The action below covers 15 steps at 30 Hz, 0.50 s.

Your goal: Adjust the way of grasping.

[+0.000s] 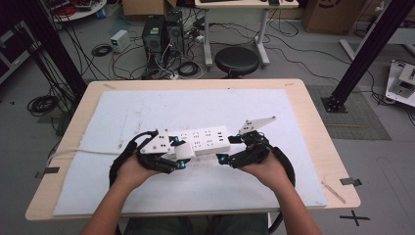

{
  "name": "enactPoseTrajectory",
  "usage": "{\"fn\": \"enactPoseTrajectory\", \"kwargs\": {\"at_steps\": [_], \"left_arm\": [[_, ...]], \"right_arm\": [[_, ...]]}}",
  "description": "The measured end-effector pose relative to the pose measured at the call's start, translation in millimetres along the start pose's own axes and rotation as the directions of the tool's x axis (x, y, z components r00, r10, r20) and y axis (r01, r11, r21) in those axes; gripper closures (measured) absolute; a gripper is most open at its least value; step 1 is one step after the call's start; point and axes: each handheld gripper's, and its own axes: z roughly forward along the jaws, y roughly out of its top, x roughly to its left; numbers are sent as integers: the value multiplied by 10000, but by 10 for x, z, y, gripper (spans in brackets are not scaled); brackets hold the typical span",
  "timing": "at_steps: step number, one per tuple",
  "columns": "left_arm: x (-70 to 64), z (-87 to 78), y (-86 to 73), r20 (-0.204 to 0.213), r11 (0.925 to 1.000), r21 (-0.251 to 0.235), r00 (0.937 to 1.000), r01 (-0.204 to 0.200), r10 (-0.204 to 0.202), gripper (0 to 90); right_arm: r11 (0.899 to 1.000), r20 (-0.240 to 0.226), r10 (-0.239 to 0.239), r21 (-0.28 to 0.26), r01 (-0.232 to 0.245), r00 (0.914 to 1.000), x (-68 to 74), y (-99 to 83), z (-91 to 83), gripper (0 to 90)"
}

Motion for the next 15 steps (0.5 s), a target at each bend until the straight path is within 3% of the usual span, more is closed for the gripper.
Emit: {"fn": "enactPoseTrajectory", "kwargs": {"at_steps": [5,7,11,12,15], "left_arm": [[-176,122,29,-177,9974,-16,9972,-723,723,425],[-237,156,39,-262,9947,-162,9945,-1018,1013,425],[-318,201,58,-461,9891,-102,9882,-1466,1459,425],[-351,222,61,-647,9854,-99,9835,-1699,1689,425],[-379,243,66,-746,9841,-268,9821,-1755,1731,425]], "right_arm": [[9984,-1113,572,104,-564,9921,70,9,169,171],[9980,-1163,627,136,-616,9912,75,5,193,171],[9938,-1805,1111,104,-1110,9773,64,-25,270,171],[9929,-1915,1181,82,-1187,9744,61,-31,287,171],[9907,-2101,1356,156,-1353,9682,64,-42,340,172]]}}
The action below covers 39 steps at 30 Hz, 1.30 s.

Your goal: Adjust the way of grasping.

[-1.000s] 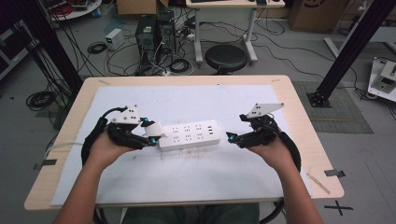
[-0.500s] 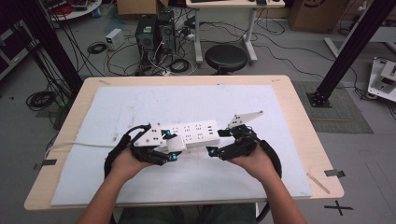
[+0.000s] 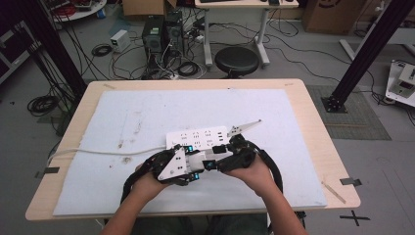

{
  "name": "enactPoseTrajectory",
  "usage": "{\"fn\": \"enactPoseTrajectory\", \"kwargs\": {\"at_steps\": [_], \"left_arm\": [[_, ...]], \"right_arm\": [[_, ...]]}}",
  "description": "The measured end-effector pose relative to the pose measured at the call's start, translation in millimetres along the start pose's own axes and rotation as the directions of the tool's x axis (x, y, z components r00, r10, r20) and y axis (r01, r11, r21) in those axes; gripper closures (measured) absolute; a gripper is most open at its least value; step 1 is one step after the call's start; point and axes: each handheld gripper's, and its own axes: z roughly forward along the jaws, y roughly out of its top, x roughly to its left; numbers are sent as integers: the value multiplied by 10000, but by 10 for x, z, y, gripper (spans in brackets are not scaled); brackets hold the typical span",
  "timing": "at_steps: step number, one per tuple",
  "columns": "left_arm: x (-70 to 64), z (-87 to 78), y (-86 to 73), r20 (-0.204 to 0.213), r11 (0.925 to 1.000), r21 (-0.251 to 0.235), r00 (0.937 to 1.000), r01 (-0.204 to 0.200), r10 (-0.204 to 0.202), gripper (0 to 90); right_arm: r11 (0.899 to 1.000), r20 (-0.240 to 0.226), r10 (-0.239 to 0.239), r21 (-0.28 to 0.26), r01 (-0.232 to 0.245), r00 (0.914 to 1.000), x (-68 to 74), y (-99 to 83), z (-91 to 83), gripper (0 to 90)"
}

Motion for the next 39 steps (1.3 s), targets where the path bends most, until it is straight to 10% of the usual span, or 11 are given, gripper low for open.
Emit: {"fn": "enactPoseTrajectory", "kwargs": {"at_steps": [17,39], "left_arm": [[-63,17,61,-477,9990,-383,9987,-218,199,425],[-54,50,71,-730,9984,-411,9967,-392,361,413]], "right_arm": [[9920,-1666,947,-666,-1070,9815,-107,-18,156,367],[9810,-2303,1613,-686,-1814,9596,-140,-50,188,621]]}}
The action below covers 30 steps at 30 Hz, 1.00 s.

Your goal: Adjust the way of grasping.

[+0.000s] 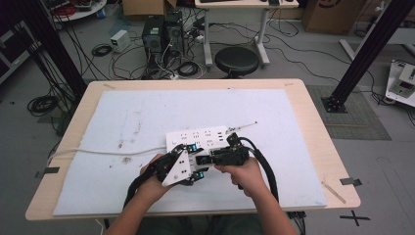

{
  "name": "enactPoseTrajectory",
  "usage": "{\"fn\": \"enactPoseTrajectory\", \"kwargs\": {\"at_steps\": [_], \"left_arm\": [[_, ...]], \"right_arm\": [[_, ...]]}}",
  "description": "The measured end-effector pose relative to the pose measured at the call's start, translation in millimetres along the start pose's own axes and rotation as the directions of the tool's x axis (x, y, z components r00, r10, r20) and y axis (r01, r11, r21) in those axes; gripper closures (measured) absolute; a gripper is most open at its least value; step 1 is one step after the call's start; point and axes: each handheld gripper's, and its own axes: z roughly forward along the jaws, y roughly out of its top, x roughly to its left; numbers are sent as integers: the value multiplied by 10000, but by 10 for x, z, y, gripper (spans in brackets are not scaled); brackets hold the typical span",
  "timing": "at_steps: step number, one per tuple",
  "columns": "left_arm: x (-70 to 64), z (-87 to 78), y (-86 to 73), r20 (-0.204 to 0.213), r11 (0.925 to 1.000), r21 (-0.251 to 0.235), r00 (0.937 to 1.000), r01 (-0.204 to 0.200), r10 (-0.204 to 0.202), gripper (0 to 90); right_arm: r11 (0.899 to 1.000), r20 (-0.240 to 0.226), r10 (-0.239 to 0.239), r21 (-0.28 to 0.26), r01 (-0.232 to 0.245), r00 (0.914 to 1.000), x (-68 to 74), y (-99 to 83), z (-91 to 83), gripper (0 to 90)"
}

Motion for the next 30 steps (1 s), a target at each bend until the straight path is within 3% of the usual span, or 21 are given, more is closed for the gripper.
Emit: {"fn": "enactPoseTrajectory", "kwargs": {"at_steps": [1,4,6,8,10,11,12,16,18,20,23,24,25,27,30], "left_arm": [[21,-1,-5,123,9998,-84,9997,206,-204,394],[59,-17,-34,-353,9984,258,9981,511,-501,215],[106,-51,-74,-265,9948,517,9959,881,-869,206],[142,-93,-115,-340,9918,851,9951,949,-923,206],[171,-119,-138,-360,9889,1061,9943,1036,-1003,206],[232,-181,-179,-500,9818,1358,9907,1327,-1269,206],[260,-207,-194,-543,9789,1450,9890,1442,-1376,206],[427,-349,-261,-716,9565,2202,9811,1915,-1799,206],[539,-417,-291,-573,9443,2590,9791,2033,-1951,206],[639,-476,-306,-369,9300,3073,9791,2018,-2003,206],[784,-583,-304,-138,9153,3468,9769,2048,-2134,206],[836,-628,-296,-76,9106,3597,9766,2034,-2151,206],[876,-664,-297,-40,9063,3605,9720,2206,-2350,206],[962,-741,-298,-54,9004,3697,9696,2293,-2447,206],[1067,-836,-334,110,8863,3778,9559,2678,-2936,206]], "right_arm": [[10000,109,-39,-62,40,9999,3,1,-6,629],[9997,699,-22,-243,39,9976,-13,4,-53,634],[9988,1092,-193,-431,241,9938,-10,20,-123,634],[9958,1615,-440,-723,563,9859,3,52,-234,635],[9958,1615,-440,-723,563,9859,3,52,-234,635],[9951,1771,-483,-762,626,9830,7,64,-265,635],[9932,2028,-660,-812,840,9770,11,87,-329,635],[9911,2416,-864,-783,1081,9665,24,128,-436,635],[9890,2826,-1085,-660,1322,9531,41,154,-495,634],[9873,2991,-1280,-522,1502,9456,53,179,-547,635],[9824,3183,-1588,-432,1816,9346,88,210,-644,634],[9824,3183,-1588,-432,1816,9346,88,210,-644,634],[9822,3280,-1649,-312,1852,9302,99,219,-663,634],[9783,3504,-1916,-73,2072,9168,118,241,-687,634],[9752,3761,-2130,242,2202,9018,150,284,-725,634]]}}
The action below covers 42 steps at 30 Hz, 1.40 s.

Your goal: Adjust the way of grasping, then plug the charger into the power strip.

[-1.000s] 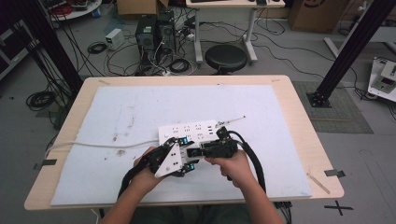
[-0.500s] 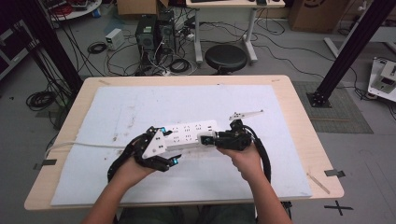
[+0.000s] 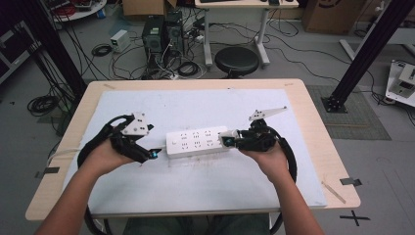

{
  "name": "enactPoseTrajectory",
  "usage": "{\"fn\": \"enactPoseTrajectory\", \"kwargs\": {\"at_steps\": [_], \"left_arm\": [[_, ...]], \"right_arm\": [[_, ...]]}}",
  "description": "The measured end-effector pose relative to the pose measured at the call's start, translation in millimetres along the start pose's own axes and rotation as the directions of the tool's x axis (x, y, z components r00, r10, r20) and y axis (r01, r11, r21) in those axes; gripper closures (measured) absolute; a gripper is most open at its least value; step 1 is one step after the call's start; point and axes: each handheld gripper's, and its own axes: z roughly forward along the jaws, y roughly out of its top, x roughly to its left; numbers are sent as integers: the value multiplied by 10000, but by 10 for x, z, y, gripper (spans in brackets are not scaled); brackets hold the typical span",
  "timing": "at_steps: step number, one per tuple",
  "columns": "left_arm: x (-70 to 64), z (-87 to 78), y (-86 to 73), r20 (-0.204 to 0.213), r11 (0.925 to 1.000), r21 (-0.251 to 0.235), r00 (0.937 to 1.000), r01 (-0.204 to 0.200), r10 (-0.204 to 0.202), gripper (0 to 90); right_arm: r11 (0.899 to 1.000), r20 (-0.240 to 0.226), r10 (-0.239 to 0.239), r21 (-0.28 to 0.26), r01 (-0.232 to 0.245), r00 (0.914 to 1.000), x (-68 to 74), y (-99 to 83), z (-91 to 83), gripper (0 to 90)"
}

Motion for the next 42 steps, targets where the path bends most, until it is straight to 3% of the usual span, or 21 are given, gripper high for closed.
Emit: {"fn": "enactPoseTrajectory", "kwargs": {"at_steps": [3,7,10,11,14,20,24,26,30,38,42], "left_arm": [[86,-57,-62,177,9996,164,9995,243,-245,206],[193,-106,-133,8,9987,348,9993,379,-380,206],[268,-119,-164,-32,9979,517,9992,394,-392,206],[285,-116,-172,-36,9970,477,9982,605,-604,206],[331,-123,-184,-107,9950,690,9973,726,-721,206],[400,-134,-172,-264,9917,906,9957,911,-891,206],[421,-131,-171,-224,9888,1066,9945,1043,-1025,206],[434,-139,-175,-145,9858,1215,9933,1156,-1147,206],[453,-136,-183,-117,9806,1392,9905,1377,-1374,206],[441,-98,-193,-68,9812,1424,9914,1306,-1310,206],[437,-71,-210,-47,9796,1508,9910,1327,-1335,206]], "right_arm": [[9991,267,-377,221,371,9989,9,52,-41,634],[9967,505,-659,500,634,9965,9,109,-82,634],[9957,643,-698,662,655,9955,-5,133,-100,634],[9955,692,-694,692,646,9952,-12,137,-108,634],[9949,735,-712,768,655,9947,-41,150,-120,634],[9882,774,-1054,1199,957,9914,-118,227,-113,634],[9774,712,-1503,1606,1374,9861,-162,341,-92,634],[9661,618,-1888,1904,1741,9801,-174,444,-68,634],[9578,569,-2087,2139,1922,9763,-194,536,-23,634],[9419,484,-2362,2571,2164,9705,-208,650,114,634],[9242,372,-2569,3018,2342,9657,-214,686,179,634]]}}
